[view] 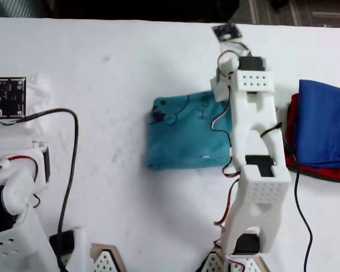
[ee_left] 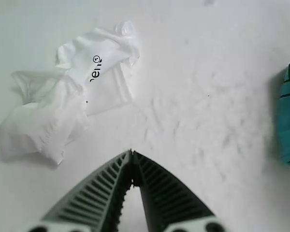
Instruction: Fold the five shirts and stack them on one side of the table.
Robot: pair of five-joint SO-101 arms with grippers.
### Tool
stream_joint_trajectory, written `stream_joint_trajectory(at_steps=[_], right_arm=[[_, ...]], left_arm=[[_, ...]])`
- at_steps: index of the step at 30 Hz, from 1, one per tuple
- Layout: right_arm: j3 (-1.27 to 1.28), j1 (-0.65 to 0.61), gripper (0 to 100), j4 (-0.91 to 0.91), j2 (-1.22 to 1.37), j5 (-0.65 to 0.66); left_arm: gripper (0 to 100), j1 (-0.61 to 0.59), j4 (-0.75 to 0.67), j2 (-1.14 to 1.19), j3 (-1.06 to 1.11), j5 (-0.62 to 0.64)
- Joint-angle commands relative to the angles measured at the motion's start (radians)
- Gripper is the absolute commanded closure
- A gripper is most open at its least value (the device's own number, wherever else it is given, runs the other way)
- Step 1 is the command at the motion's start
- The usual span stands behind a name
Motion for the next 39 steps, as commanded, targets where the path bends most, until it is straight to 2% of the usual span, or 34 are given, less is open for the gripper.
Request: stream_joint_trajectory(at_steps=[1,4,7,10,17,21,26,28,35,39], right_arm=[[-0.144,0.007,81.3,0.077,-0.028,0.000],[-0.245,-0.008,64.6,0.182,-0.028,-0.002],[-0.302,-0.033,57.0,0.289,-0.021,0.000],[-0.305,-0.068,59.4,0.374,-0.027,-0.002],[-0.098,-0.090,72.8,0.374,-0.120,-0.002],[0.074,-0.134,68.5,0.369,-0.206,-0.052],[0.164,-0.176,50.4,0.354,-0.174,-0.207],[0.164,-0.177,47.2,0.331,-0.122,-0.247],[0.161,-0.179,51.3,0.185,0.125,-0.293],[0.161,-0.193,59.0,0.157,0.222,-0.293]], left_arm=[[98,-0.005,-0.012,-0.007,-0.002,-0.006],[98,-0.005,-0.017,-0.007,-0.002,-0.006],[98,-0.005,-0.014,-0.007,-0.002,-0.006],[98,-0.005,-0.012,-0.007,-0.002,-0.006],[98,-0.005,-0.011,-0.007,-0.002,-0.006],[98,-0.005,-0.011,-0.007,-0.002,-0.006],[98,-0.005,-0.017,-0.005,-0.002,-0.006],[98,-0.004,-0.018,-0.004,-0.002,-0.006],[98,-0.004,-0.018,-0.004,-0.002,-0.006],[98,-0.004,-0.018,-0.004,-0.002,-0.006]])
